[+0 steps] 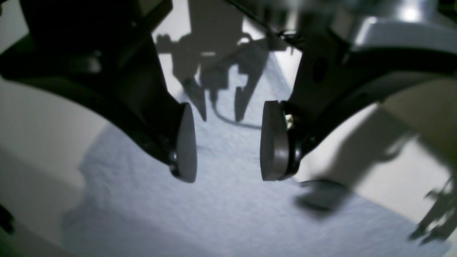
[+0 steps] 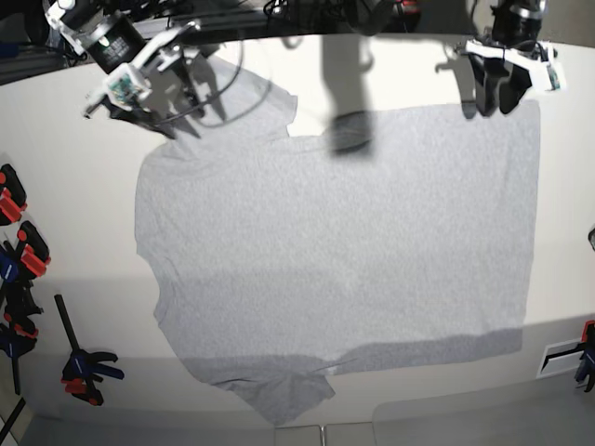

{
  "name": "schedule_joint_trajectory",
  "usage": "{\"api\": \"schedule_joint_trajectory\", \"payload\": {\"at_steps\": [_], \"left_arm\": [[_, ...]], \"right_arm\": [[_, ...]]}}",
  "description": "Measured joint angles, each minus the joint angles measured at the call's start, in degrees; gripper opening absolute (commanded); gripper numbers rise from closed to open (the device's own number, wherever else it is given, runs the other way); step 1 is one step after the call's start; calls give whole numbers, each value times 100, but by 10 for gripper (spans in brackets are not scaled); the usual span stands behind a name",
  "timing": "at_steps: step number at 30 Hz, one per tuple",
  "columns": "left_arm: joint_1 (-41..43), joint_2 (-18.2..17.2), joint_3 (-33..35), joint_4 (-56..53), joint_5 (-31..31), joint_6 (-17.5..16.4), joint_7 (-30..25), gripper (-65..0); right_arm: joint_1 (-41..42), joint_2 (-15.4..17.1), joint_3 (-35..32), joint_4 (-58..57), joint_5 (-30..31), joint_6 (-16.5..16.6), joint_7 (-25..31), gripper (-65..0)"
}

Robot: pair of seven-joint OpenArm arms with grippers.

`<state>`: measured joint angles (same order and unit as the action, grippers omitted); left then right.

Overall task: Fold the T-shirt properly
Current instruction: 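Lower both grippers onto the shirt's shoulder corners and close them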

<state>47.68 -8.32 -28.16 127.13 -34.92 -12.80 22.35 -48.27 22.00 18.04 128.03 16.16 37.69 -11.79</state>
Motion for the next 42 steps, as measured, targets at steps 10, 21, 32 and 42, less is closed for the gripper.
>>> {"api": "schedule_joint_trajectory", "payload": {"at_steps": [10,21,32,42], "left_arm": [[-125,-136,-2,-4,525,-476,750,-439],[-120,-203,2,-4,520,-479,750,-439],[-120,-280,2,-4,522,-476,752,-439],[-120,-284,2,-4,522,-476,743,-439]], "right_arm": [[299,560,-796,-350,-1281,146,-1351,-373],[404,831,-3077,-953,-4177,-1110,-1309,-376],[1014,772,-3954,-1768,-4470,-1738,-1095,-376],[1014,769,-3987,-1775,-4413,-1823,-1274,-476]]}}
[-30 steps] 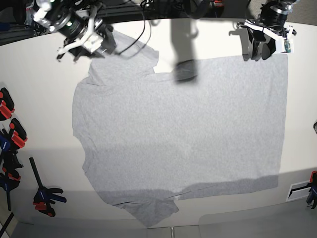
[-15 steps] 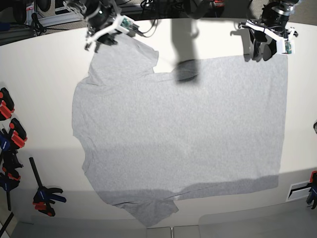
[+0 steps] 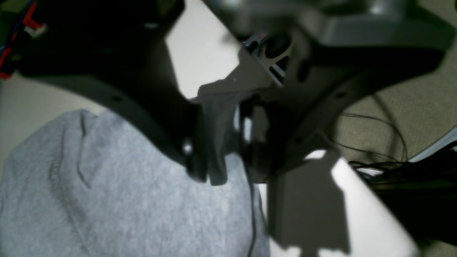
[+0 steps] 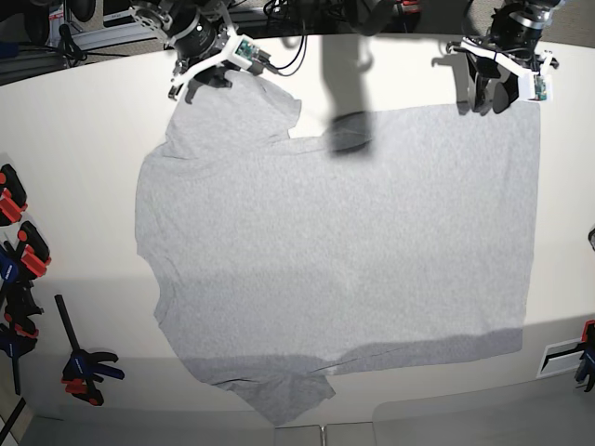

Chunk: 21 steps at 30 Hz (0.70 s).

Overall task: Fold the T-shirt properly
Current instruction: 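Lower both grippers onto the shirt's shoulder corners and close them, then pull the grasped shoulder corners outward to stretch the shirt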

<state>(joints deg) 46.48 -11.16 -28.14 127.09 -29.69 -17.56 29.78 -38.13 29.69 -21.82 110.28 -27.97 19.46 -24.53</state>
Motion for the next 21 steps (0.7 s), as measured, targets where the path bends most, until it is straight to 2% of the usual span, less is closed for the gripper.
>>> {"api": "schedule_joint_trajectory", "payload": {"at_steps": [3,5,8,10,12,18,19,21], "left_arm": [[0,2,0,0,2,0,7,-439],[0,2,0,0,2,-2,7,-439],[0,-2,0,0,789,-24,-138,-439],[0,-76,2,-13,1436,-35,-350,-439],[2,-243,2,-39,1803,-28,-649,-439],[-15,-984,7,-612,1867,-55,-1351,-439],[-37,-1154,7,-811,1867,-92,-1364,-439],[-103,-1539,13,-1252,1915,-411,-1475,-439]], "right_arm": [[2,0,0,-2,2,0,0,-476],[0,0,0,-4,2,0,-4,-515],[-2,2,0,-24,-7,17,-63,-644],[-4,2,0,-31,-9,20,-81,-650],[0,7,0,-31,-11,20,-90,-650],[0,17,0,-28,-13,17,-131,-650],[0,20,0,-28,-13,17,-131,-650],[0,22,0,-28,-20,17,-138,-650]]}}
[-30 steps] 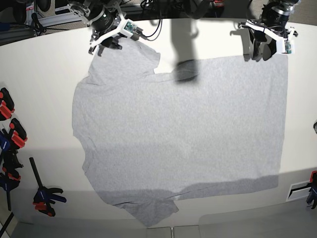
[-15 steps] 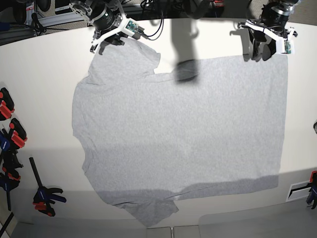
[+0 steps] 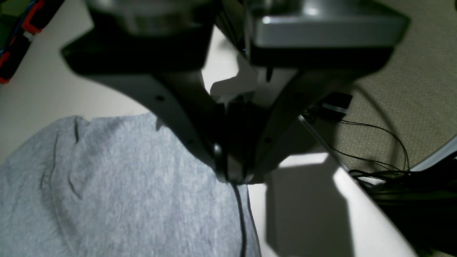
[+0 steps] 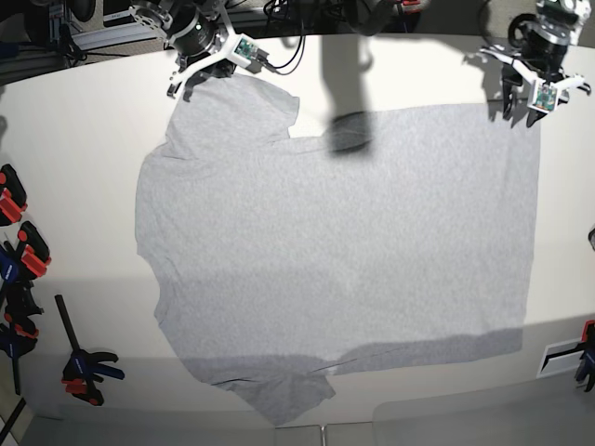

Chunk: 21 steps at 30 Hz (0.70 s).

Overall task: Fold the T-shirt properly
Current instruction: 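Pull the grasped shoulder corners outward to stretch the shirt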

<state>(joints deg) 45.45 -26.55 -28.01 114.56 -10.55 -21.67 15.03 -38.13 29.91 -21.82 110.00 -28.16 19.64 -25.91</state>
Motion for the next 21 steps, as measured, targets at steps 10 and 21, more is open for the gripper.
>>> {"api": "schedule_joint_trajectory", "payload": {"at_steps": [10,21], "left_arm": [[-20,-1375,31,-844,1099,-984,-487,-352],[-278,-1460,1185,-1412,2264,-190,-951,-349]], "right_arm": [[-2,-4,0,2,-13,-2,-13,-650],[-13,-24,2,2,-13,-2,-13,-650]]}}
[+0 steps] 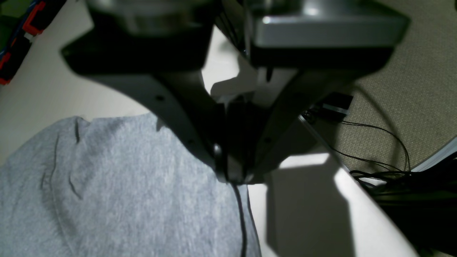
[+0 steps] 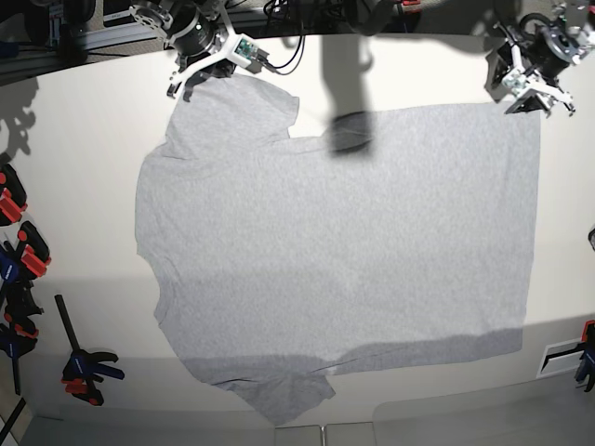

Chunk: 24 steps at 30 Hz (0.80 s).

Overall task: Fold the T-shirt properly
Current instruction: 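Pull the grasped shoulder corners outward to stretch the shirt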

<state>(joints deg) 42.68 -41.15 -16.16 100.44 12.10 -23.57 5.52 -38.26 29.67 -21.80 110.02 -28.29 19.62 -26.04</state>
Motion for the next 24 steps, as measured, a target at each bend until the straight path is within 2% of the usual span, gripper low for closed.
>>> {"api": "schedule_joint_trajectory", "payload": {"at_steps": [2,5,10,16,22,24], "left_arm": [[-96,0,208,-164,122,197,46,-349],[-254,44,546,-435,634,243,2,-349],[-595,31,717,-811,1150,535,227,-349],[-903,22,717,-1217,1174,529,120,-359],[-1021,2,710,-1729,1150,612,-531,-360],[-1019,0,708,-1851,1141,638,-756,-389]], "right_arm": [[0,2,0,2,-2,0,-9,-650],[4,0,0,2,7,0,-22,-650],[2,4,0,2,-2,-2,-44,-650],[13,4,-2,7,0,-4,-61,-650],[4,2,-2,7,-4,-9,-63,-650],[4,2,-2,7,-2,-9,-63,-650]]}}
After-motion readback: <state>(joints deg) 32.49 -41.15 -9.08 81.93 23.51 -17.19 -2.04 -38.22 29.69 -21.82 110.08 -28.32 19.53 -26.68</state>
